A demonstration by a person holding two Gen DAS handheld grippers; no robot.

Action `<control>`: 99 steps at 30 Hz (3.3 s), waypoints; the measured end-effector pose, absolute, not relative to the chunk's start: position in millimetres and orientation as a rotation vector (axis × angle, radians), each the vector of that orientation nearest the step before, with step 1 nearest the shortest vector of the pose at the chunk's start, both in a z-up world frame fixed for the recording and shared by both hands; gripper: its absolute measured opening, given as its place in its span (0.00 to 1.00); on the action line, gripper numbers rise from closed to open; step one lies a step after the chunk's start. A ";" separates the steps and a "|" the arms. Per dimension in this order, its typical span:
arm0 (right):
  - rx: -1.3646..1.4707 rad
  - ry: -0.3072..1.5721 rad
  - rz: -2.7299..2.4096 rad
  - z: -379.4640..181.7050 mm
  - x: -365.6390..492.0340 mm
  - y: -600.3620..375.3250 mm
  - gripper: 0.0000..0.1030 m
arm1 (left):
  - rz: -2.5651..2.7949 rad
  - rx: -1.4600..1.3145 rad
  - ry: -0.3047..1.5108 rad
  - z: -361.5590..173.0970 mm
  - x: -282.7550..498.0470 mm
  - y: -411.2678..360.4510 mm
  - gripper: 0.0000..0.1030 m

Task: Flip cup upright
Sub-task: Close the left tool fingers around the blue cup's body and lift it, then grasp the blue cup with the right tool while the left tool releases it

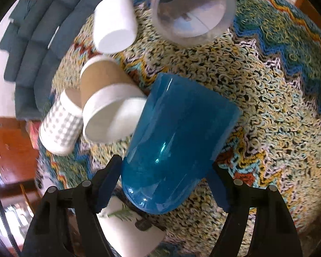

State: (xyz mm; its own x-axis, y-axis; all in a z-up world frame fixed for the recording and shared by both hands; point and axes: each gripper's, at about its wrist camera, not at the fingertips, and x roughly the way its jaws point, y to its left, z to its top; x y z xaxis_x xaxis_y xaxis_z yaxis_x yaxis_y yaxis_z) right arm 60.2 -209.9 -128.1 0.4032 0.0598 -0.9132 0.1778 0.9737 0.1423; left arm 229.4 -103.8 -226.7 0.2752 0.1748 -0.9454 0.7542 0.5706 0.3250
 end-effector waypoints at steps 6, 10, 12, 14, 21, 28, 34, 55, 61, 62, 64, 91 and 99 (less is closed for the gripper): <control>0.233 1.148 -0.068 -122.8 55.1 -209.3 1.00 | -0.418 0.771 1.413 -218.9 226.5 -88.8 0.75; 0.239 1.142 -0.062 -118.7 50.8 -209.3 0.99 | -0.394 0.682 1.486 -216.7 217.1 -78.7 0.74; 0.238 1.138 -0.058 -116.2 48.6 -208.5 0.99 | -0.381 0.632 1.516 -213.4 210.1 -74.0 0.74; 0.235 1.133 -0.053 -114.2 46.5 -207.3 0.99 | -0.377 0.591 1.529 -209.3 199.8 -70.9 0.74; 0.241 1.123 -0.034 -109.0 36.6 -204.0 0.99 | -0.365 0.421 1.536 -192.9 149.7 -54.2 0.72; 0.237 1.146 -0.003 -113.5 27.2 -195.4 0.99 | -0.262 0.272 1.499 -198.8 109.7 -30.8 0.70; 0.242 1.158 0.014 -117.3 20.6 -195.1 0.99 | -0.172 0.103 1.408 -199.0 72.3 -1.5 0.69; 0.266 1.229 0.165 -136.2 19.7 -165.8 0.96 | -0.140 -0.181 1.434 -207.3 34.3 -13.8 0.68; 0.350 1.280 0.215 -147.8 27.0 -163.3 0.96 | -0.153 -0.201 1.427 -205.8 33.9 -7.6 0.69; 0.355 1.283 0.219 -148.2 28.3 -162.4 0.96 | -0.153 -0.195 1.430 -206.0 33.8 -7.4 0.69; 0.356 1.287 0.229 -148.7 30.9 -159.8 0.96 | -0.144 -0.164 1.427 -204.5 32.7 -6.9 0.76; 0.343 1.470 0.267 -169.6 63.8 -102.4 0.96 | -0.114 -0.214 1.343 -179.1 17.5 44.0 0.78; 0.438 1.574 0.266 -192.1 78.9 -84.7 0.96 | -0.148 -0.263 1.337 -183.2 17.0 55.2 0.78</control>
State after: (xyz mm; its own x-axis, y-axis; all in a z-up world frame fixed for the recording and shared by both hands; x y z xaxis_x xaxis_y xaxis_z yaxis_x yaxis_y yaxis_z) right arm 78.9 -84.7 -192.1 -0.0083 0.4330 -0.9013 0.1131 0.8960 0.4294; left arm 17.0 55.2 -183.2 0.2287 -0.2560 -0.9392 -0.0444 0.9611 -0.2728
